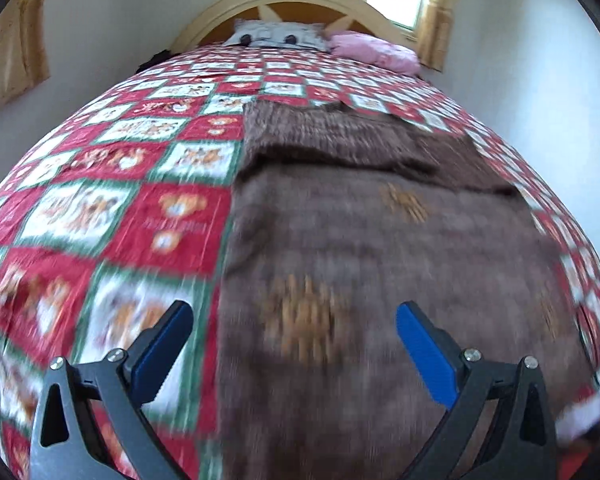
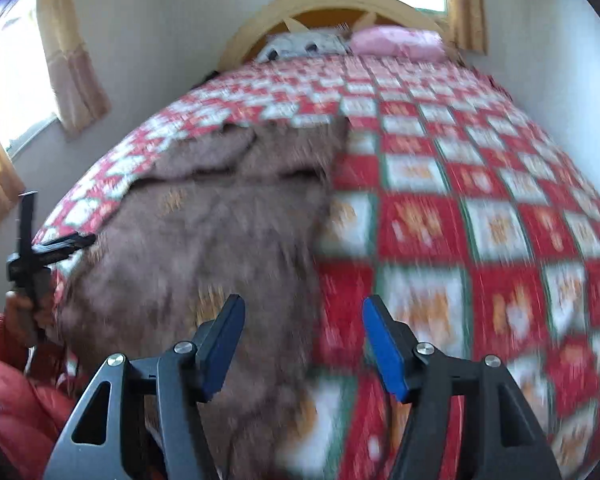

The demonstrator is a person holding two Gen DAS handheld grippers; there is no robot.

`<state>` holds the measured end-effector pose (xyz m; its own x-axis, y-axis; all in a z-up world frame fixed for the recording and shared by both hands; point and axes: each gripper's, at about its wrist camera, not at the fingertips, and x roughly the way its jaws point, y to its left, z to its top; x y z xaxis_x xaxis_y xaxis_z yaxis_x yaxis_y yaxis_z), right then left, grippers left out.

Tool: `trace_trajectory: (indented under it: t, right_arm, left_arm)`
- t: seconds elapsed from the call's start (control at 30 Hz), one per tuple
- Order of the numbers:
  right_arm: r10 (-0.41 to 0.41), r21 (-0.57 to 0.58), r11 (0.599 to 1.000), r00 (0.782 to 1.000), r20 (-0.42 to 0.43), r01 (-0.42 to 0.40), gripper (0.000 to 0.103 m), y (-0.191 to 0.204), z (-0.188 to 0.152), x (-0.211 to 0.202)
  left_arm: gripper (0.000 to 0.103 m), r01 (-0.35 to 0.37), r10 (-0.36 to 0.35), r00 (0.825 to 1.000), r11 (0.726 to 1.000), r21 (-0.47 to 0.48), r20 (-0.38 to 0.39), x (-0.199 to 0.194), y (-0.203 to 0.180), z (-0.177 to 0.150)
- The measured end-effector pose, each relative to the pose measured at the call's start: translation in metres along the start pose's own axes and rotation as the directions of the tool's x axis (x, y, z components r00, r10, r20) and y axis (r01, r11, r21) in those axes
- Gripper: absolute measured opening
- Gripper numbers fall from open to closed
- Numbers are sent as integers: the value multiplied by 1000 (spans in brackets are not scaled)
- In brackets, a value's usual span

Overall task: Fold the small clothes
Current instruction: 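Grasp the sweater hem with the left gripper while the right gripper grasps it too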

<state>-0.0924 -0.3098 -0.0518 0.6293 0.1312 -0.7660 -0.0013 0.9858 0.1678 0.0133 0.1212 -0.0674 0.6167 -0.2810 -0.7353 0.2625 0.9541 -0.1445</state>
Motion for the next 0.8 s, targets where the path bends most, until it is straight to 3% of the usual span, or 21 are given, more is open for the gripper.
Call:
trace_trajectory:
  t: [0.13, 0.3, 0.37, 0.47, 0.57, 0.6, 0.63, 0.73, 0.8]
  right_arm:
    - [80, 20, 997, 996, -36, -79, 62, 0, -25, -11]
    - [166, -48, 984, 984, -60, -169, 62, 24, -38, -38]
    - [304, -39, 952, 952, -21, -305, 62, 31, -40, -62]
    - [460, -50, 888, 883, 98, -457, 62, 36, -35, -114]
    - [540, -82, 841, 821, 188, -535, 62, 37, -29, -152]
    - [532, -93, 846, 818, 217, -525, 62, 38, -27, -160]
    - [505, -96, 862, 832, 228, -497, 62, 39, -25, -162]
    - [288, -77, 958, 937, 198, -278, 62, 40, -25, -139]
    - [203, -29, 979, 971, 125, -201, 62, 35, -30, -102]
  left_arm:
    - [103, 68, -67, 997, 998, 8, -48, -23, 3, -32]
    - [103, 81, -81, 989, 997, -2, -122, -31, 5, -61]
    - [103, 93, -94, 985, 996, -16, -143, -34, 9, -66]
    - [103, 109, -117, 982, 992, -61, -148, -41, 21, -70]
    - [103, 130, -145, 978, 986, -109, -152, -45, 31, -72]
    - [103, 140, -158, 976, 982, -124, -151, -46, 34, -73]
    - [103, 147, -168, 973, 980, -135, -156, -45, 36, -74]
    - [96, 179, -206, 965, 969, -170, -161, -43, 41, -78]
    - [93, 189, -214, 965, 968, -164, -153, -44, 40, -79]
